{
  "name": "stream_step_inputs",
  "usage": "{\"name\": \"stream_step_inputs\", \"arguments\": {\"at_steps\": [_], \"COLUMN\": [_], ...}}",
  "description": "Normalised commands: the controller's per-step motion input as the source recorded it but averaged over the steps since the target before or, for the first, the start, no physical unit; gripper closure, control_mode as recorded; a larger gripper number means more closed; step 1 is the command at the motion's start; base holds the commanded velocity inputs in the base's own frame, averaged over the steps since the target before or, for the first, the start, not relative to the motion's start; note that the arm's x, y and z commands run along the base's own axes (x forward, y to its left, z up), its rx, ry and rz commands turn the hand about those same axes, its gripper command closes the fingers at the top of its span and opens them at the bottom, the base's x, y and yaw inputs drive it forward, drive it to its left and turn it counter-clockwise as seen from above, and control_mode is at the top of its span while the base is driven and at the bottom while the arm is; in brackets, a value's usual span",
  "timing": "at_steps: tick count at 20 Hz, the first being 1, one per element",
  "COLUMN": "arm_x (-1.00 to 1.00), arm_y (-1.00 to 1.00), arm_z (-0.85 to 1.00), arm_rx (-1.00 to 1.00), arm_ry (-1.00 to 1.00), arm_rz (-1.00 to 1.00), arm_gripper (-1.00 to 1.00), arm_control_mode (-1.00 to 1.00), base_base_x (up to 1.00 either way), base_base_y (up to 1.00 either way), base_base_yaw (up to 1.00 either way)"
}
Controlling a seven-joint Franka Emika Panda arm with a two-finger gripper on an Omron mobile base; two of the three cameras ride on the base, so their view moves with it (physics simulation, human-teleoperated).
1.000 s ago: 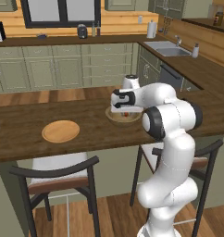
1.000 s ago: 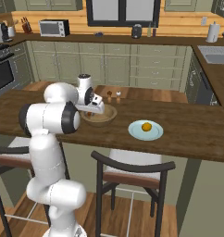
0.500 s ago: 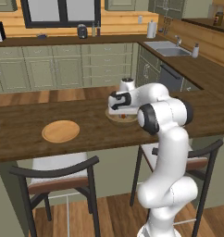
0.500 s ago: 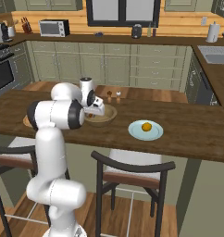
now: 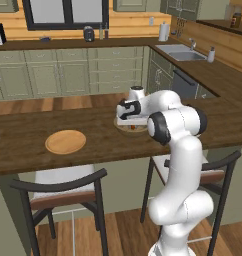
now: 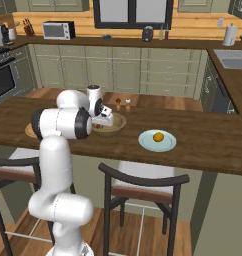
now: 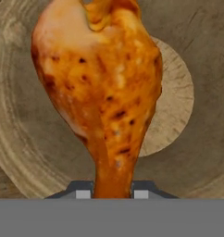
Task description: Pick the chicken drumstick and lemon from their plates and place them in the bowl. Then put the bowl in the fridge.
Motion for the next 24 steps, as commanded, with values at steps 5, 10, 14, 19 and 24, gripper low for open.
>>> {"name": "stream_step_inputs", "arguments": {"at_steps": [5,10,14,19,24], "arm_x": [0.00,0.00,-0.01,-0.52,-0.84], "arm_y": [0.00,0.00,-0.01,-0.33,-0.65], "arm_z": [0.00,0.00,0.08,0.62,0.50], "arm_rx": [0.00,0.00,0.00,0.00,0.00], "arm_ry": [0.00,0.00,0.00,0.00,0.00], "arm_rz": [0.00,0.00,0.00,-0.03,-0.07], "arm_gripper": [-1.00,-1.00,-1.00,-1.00,-1.00], "arm_control_mode": [-1.00,-1.00,-1.00,-1.00,-1.00], "base_base_x": [0.00,0.00,0.00,0.00,0.00], "base_base_y": [0.00,0.00,0.00,0.00,0.00], "base_base_yaw": [0.00,0.00,0.00,0.00,0.00]}}
